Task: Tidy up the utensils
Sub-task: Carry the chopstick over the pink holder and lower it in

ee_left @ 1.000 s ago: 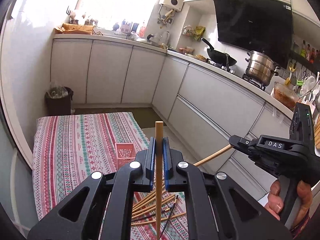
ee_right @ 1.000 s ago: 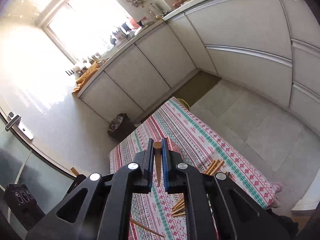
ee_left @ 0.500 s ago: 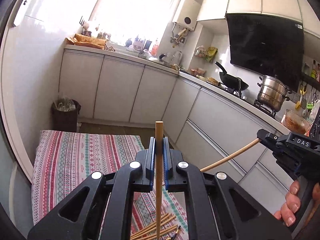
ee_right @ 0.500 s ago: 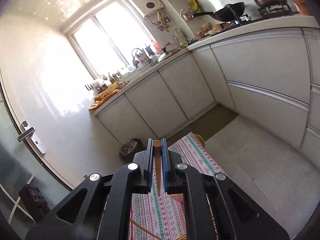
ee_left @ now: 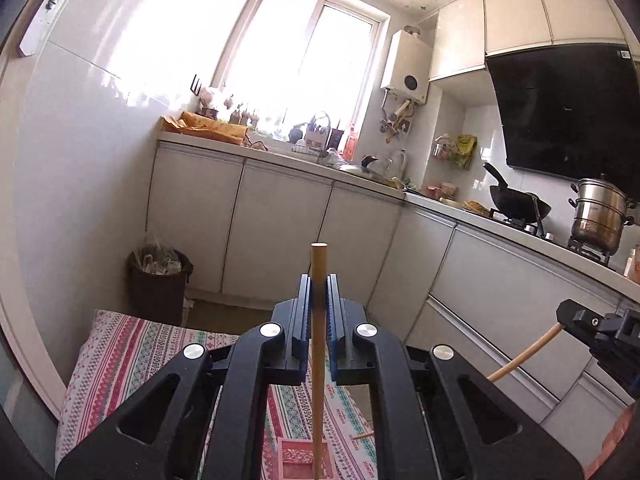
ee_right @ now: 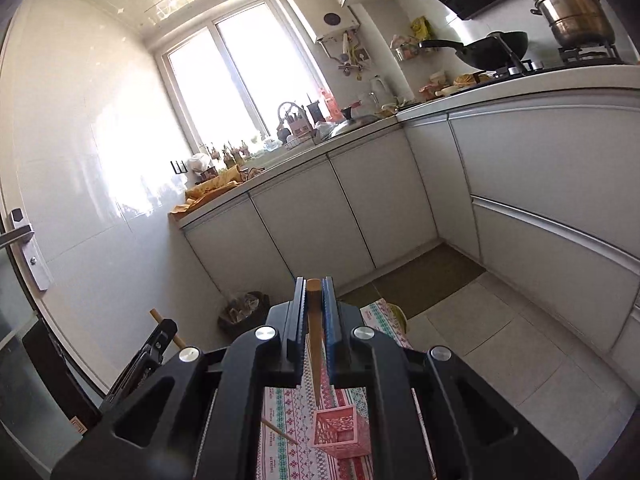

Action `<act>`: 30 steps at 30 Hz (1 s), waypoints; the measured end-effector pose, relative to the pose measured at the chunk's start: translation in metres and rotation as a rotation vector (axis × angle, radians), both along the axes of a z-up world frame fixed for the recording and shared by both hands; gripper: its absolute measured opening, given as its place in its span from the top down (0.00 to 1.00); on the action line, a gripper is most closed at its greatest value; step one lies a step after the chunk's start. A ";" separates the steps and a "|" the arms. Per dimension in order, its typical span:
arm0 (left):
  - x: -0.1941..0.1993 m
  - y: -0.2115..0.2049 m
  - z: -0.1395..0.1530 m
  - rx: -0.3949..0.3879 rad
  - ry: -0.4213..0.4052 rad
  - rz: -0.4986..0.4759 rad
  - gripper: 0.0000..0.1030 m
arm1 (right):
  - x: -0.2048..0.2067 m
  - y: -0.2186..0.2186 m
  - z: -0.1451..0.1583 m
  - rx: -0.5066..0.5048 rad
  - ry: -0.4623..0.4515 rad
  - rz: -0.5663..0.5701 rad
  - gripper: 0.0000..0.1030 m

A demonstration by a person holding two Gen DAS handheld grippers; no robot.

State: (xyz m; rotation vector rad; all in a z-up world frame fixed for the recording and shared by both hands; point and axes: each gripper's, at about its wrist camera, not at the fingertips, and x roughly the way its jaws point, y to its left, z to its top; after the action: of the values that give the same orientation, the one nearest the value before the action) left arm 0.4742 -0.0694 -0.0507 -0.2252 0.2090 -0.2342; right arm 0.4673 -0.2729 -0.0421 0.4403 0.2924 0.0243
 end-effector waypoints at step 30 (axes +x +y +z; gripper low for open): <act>-0.020 0.053 -0.022 -0.135 -0.022 0.145 0.62 | 0.054 0.030 -0.065 -0.060 0.087 0.041 0.92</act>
State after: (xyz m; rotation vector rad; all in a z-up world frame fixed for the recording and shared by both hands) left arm 0.4542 -0.0161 -0.0724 -0.3702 0.1544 -0.1063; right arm 0.5210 -0.2432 -0.1069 0.3767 0.3872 0.0365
